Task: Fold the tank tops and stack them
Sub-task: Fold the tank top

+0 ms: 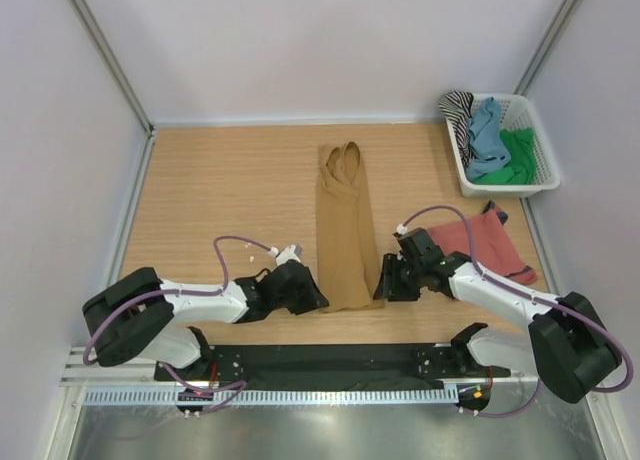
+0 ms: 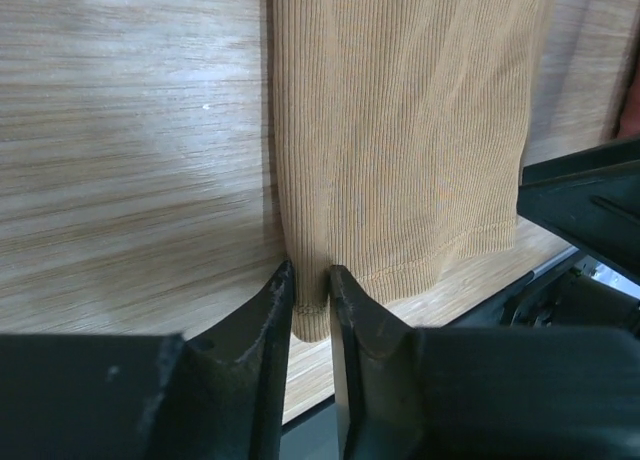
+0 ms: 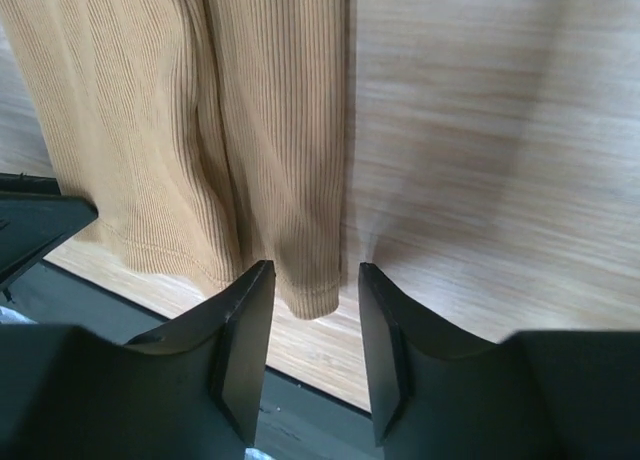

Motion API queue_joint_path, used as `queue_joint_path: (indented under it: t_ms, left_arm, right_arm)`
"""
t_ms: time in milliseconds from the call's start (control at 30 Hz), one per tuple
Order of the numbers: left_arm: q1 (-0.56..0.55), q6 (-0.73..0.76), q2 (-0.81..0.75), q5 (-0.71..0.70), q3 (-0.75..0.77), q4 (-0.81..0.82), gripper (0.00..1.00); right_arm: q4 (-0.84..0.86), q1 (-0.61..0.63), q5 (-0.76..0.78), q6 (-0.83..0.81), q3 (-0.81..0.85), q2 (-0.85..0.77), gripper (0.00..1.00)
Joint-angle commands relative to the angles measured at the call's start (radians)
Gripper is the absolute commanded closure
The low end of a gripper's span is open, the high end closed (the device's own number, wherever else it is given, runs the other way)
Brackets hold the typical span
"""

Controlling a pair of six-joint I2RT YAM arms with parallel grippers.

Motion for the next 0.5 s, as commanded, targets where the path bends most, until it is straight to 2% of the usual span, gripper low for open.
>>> queue_joint_path:
  t_ms: [0, 67, 100, 133, 167, 200, 467]
  left_arm:
    - [-0.011, 0.014, 0.018, 0.036, -0.028, -0.053, 0.80]
    - [-0.014, 0.009, 0.010, 0.042, -0.034, -0.059, 0.87]
    - [-0.014, 0.009, 0.002, 0.042, -0.037, -0.065, 0.90]
    - [-0.014, 0.009, -0.002, 0.044, -0.037, -0.070, 0.93]
    - [-0.014, 0.010, -0.009, 0.039, -0.036, -0.082, 1.00]
    - [-0.014, 0.014, -0.021, 0.036, -0.025, -0.097, 1.00]
    - [-0.013, 0.078, -0.119, -0.004, 0.099, -0.328, 1.00]
  right_arm:
    - [-0.022, 0.026, -0.022, 0.031, -0.005, -0.025, 0.56]
    - [-0.025, 0.043, -0.022, 0.037, -0.008, -0.027, 0.66]
    - [-0.024, 0.046, -0.025, 0.040, -0.005, -0.035, 0.79]
    - [-0.025, 0.049, -0.031, 0.042, -0.003, -0.042, 0.86]
    - [-0.027, 0.050, -0.034, 0.051, 0.000, -0.051, 0.93]
    - [-0.048, 0.055, -0.031, 0.051, 0.007, -0.074, 0.99]
    - [-0.194, 0.056, 0.004, 0.020, 0.147, -0.176, 0.99]
